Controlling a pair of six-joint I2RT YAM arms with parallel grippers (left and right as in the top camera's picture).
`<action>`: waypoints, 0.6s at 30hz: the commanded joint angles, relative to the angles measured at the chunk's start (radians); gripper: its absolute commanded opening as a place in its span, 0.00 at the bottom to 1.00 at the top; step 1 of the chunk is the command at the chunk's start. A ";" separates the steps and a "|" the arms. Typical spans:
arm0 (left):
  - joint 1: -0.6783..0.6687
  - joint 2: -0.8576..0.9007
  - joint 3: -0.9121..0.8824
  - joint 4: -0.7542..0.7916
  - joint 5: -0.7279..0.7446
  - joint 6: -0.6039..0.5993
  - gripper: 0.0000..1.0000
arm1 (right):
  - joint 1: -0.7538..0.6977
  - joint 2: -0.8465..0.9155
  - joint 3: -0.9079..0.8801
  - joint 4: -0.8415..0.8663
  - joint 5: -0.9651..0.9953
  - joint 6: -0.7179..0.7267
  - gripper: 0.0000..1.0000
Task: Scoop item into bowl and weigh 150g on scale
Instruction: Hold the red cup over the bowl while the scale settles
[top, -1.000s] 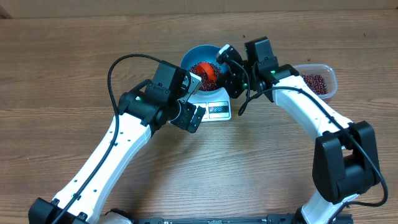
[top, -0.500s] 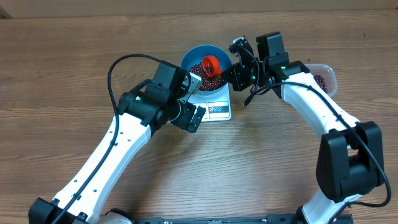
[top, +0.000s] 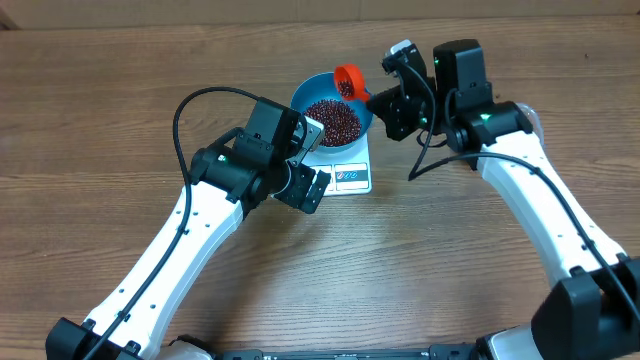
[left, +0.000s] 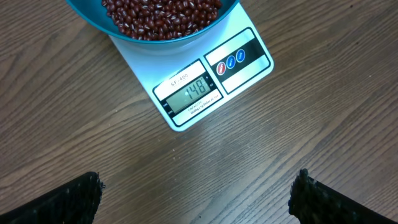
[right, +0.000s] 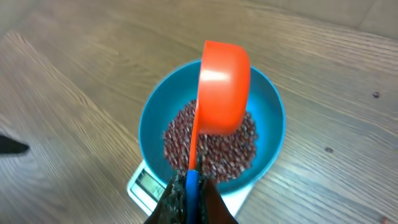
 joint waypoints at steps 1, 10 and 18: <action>0.005 -0.023 0.004 0.002 0.008 0.008 1.00 | 0.040 -0.022 0.027 -0.046 0.124 -0.090 0.04; 0.005 -0.023 0.004 0.002 0.008 0.008 1.00 | 0.080 -0.022 0.027 -0.037 0.147 -0.128 0.04; 0.005 -0.023 0.004 0.002 0.008 0.008 1.00 | 0.080 -0.022 0.027 -0.029 0.165 -0.085 0.04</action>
